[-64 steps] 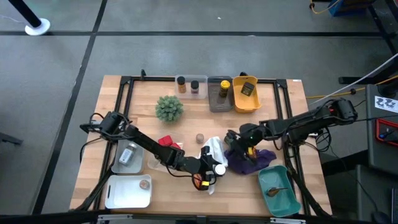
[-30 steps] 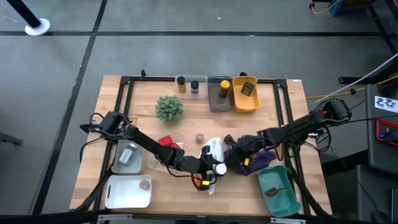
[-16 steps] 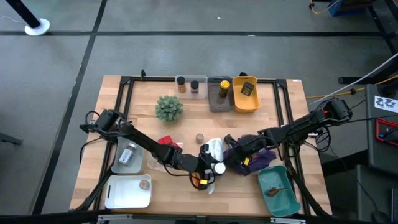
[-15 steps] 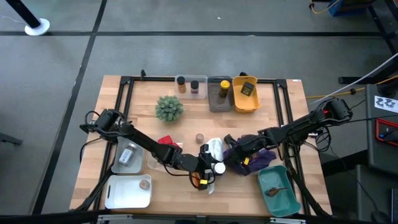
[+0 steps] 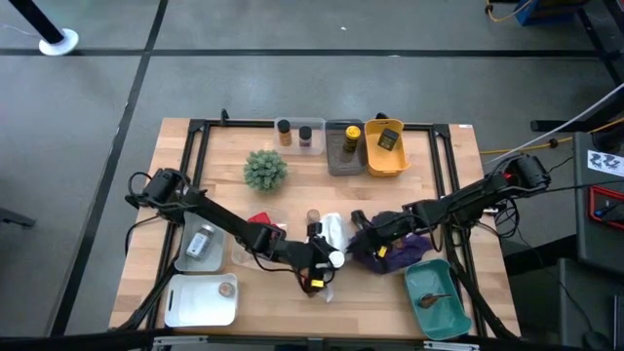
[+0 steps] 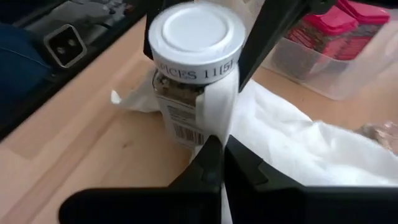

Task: Sort spices by type
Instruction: Put the white seasoning bottle into the gray bin

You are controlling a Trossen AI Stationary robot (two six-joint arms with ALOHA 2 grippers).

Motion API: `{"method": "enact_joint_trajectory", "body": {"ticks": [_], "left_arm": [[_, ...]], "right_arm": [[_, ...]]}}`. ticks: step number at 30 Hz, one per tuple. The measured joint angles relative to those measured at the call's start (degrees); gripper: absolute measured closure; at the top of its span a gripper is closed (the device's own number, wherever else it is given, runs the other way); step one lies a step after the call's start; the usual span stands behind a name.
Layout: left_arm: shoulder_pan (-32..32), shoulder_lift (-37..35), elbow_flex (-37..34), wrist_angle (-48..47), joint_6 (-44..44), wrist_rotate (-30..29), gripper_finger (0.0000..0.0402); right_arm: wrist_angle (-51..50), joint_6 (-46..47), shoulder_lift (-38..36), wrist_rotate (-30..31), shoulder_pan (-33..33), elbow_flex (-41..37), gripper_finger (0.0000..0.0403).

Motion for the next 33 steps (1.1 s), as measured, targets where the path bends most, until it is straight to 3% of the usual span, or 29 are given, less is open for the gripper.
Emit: {"method": "enact_joint_trajectory", "body": {"ticks": [26,33], "left_arm": [[-0.06,4.5,-0.06,0.5,-7.43,1.01,0.02],[-0.14,4.55,-0.28,-1.09,-9.55,1.92,0.0164]], "right_arm": [[-0.42,0.42,1.64,1.35,0.04,-0.14,0.04],[0.19,0.79,5.94,1.26,0.04,-0.13,0.0398]]}}
